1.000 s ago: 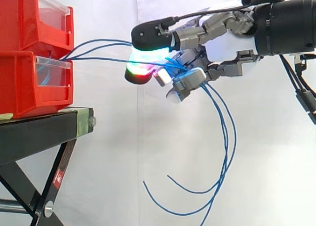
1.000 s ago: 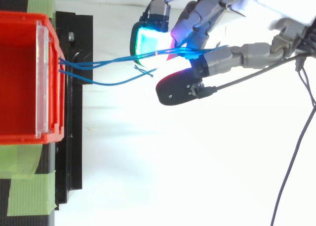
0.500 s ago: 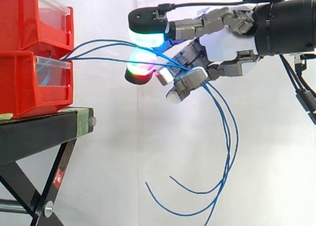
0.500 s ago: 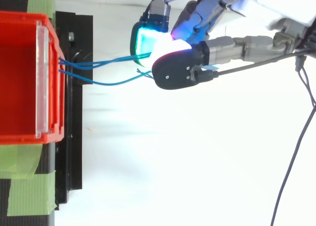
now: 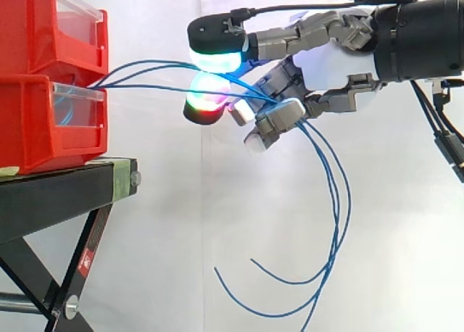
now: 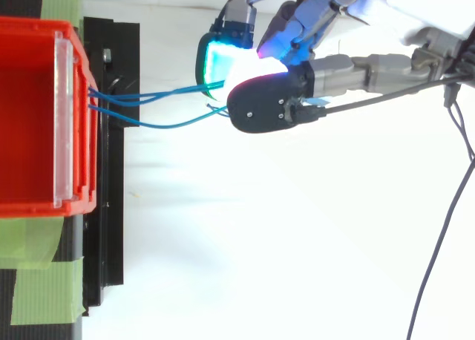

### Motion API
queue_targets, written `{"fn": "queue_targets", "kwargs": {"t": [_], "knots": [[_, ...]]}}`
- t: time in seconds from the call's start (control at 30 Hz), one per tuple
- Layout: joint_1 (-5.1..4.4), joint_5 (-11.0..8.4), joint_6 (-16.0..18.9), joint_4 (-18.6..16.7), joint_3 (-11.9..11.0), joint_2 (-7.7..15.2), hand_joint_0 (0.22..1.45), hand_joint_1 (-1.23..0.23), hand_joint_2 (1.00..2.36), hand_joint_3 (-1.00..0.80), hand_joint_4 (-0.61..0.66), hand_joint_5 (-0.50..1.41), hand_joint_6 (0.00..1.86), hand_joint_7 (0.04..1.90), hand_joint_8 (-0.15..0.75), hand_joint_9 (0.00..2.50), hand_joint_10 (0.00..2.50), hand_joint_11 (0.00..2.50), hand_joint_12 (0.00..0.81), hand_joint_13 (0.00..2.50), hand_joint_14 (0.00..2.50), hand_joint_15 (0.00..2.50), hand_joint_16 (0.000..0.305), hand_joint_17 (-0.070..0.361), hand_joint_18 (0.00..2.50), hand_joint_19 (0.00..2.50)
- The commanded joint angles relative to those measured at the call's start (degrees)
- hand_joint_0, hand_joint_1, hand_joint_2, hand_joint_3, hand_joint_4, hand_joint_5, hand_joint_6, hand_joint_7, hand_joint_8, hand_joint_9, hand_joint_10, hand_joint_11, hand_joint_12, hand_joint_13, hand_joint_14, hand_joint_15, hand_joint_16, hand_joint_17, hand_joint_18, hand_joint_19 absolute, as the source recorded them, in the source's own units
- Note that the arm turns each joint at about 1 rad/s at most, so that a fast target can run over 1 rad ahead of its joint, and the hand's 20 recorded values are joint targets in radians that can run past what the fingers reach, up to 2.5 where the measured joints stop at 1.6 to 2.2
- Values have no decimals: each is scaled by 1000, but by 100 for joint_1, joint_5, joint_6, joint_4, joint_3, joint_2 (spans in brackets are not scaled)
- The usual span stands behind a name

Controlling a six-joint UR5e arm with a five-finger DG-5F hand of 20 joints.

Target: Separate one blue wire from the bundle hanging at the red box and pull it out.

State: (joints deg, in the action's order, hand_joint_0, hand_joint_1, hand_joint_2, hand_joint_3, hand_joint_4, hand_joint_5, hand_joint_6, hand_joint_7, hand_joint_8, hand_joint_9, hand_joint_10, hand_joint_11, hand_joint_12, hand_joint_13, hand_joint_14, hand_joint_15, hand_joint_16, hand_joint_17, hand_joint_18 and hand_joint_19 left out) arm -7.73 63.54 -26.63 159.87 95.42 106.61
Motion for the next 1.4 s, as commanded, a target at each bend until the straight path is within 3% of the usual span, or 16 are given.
{"fn": "queue_targets", "kwargs": {"t": [0.0,0.4,0.63,0.8,0.97,1.37], "knots": [[0,0,0,0,-6,0,660,-689,1016,-335,187,-236,858,1008,408,1203,19,1074,316,1400,222,1716,53,119,769,762],[0,0,0,0,-6,0,683,-773,1024,-237,187,-241,869,996,397,1179,18,1101,319,1400,200,1725,52,118,773,750],[0,0,44,0,3,0,646,-674,1021,-269,201,-242,868,994,396,1181,18,1082,328,1393,247,1697,52,117,768,779],[-9,0,334,35,3,0,625,-643,1021,-265,210,-241,861,1011,396,1178,19,1080,324,1379,277,1684,53,119,761,780],[-26,-44,413,88,-6,0,608,-700,1019,-281,213,-243,855,1024,402,1159,19,1089,324,1372,279,1697,54,121,753,782],[-26,-53,413,88,-6,0,709,-760,1031,-96,182,-248,874,1006,374,1132,19,1111,322,1367,265,1711,52,117,749,793]]}}
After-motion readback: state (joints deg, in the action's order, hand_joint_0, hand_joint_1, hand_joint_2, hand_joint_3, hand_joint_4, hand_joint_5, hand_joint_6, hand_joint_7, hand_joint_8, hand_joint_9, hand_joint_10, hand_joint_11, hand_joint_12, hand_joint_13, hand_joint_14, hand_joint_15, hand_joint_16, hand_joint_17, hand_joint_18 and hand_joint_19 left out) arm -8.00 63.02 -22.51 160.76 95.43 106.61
